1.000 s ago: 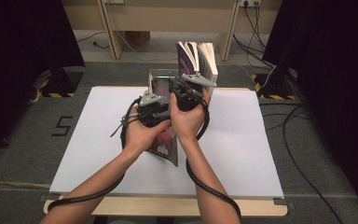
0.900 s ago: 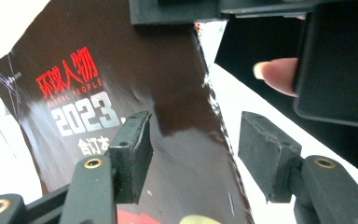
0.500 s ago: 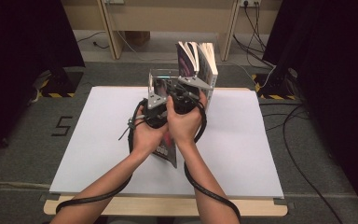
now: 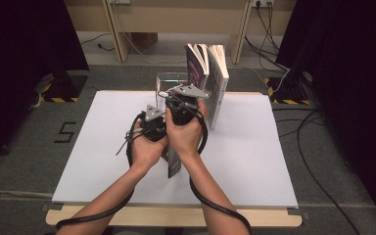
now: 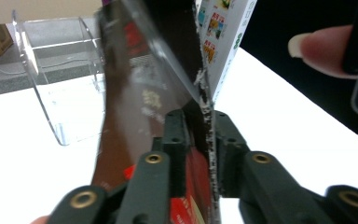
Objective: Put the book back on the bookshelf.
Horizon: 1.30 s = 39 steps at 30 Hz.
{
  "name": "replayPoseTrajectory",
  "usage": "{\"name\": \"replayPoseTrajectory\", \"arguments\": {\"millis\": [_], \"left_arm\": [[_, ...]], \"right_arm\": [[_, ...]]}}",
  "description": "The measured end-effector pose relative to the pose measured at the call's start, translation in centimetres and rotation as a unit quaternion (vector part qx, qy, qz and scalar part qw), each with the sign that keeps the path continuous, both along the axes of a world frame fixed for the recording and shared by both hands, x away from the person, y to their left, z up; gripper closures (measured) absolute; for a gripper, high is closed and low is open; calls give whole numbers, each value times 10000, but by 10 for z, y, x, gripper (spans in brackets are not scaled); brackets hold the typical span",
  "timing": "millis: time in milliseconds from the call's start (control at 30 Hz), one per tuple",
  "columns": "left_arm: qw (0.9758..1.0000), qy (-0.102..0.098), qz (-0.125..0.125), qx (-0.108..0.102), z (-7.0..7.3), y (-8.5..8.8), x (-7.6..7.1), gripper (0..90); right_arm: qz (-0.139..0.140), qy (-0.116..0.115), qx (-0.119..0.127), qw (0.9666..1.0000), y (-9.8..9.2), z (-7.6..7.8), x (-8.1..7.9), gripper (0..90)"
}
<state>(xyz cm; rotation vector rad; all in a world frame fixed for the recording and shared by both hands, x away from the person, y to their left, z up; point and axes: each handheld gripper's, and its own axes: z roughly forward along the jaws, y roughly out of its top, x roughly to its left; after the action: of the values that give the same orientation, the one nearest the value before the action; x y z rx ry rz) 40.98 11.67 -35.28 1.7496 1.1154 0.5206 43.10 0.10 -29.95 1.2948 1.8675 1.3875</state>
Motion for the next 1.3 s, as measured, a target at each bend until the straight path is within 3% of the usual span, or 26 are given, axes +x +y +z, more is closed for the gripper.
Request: {"name": "replayPoseTrajectory", "arguments": {"millis": [100,200,367,533,633,967,1133,1300], "left_arm": [[9999,-89,35,-74,-1,5,-2,858],[9997,19,20,-254,-2,8,-2,864],[9997,24,-13,-251,-3,9,-3,865],[9994,36,-64,-332,-4,15,-2,865],[9992,5,-103,-396,-4,19,-1,866],[9982,-218,-77,-546,4,38,-2,867],[9976,-379,-46,-580,9,47,-3,868],[9966,-524,-2,-632,16,55,-2,868]], "right_arm": [[46,-23,-24,10000,1,1,-1,768],[164,-28,239,9996,-7,5,-2,722],[282,-76,405,9988,-22,11,-6,682],[132,-228,467,9986,-47,12,-15,690],[-14,-142,512,9986,-67,9,-17,690],[-506,184,526,9972,-128,-26,-26,690],[-771,418,591,9944,-153,-49,-34,689],[-1007,543,498,9922,-176,-71,-43,685]]}}
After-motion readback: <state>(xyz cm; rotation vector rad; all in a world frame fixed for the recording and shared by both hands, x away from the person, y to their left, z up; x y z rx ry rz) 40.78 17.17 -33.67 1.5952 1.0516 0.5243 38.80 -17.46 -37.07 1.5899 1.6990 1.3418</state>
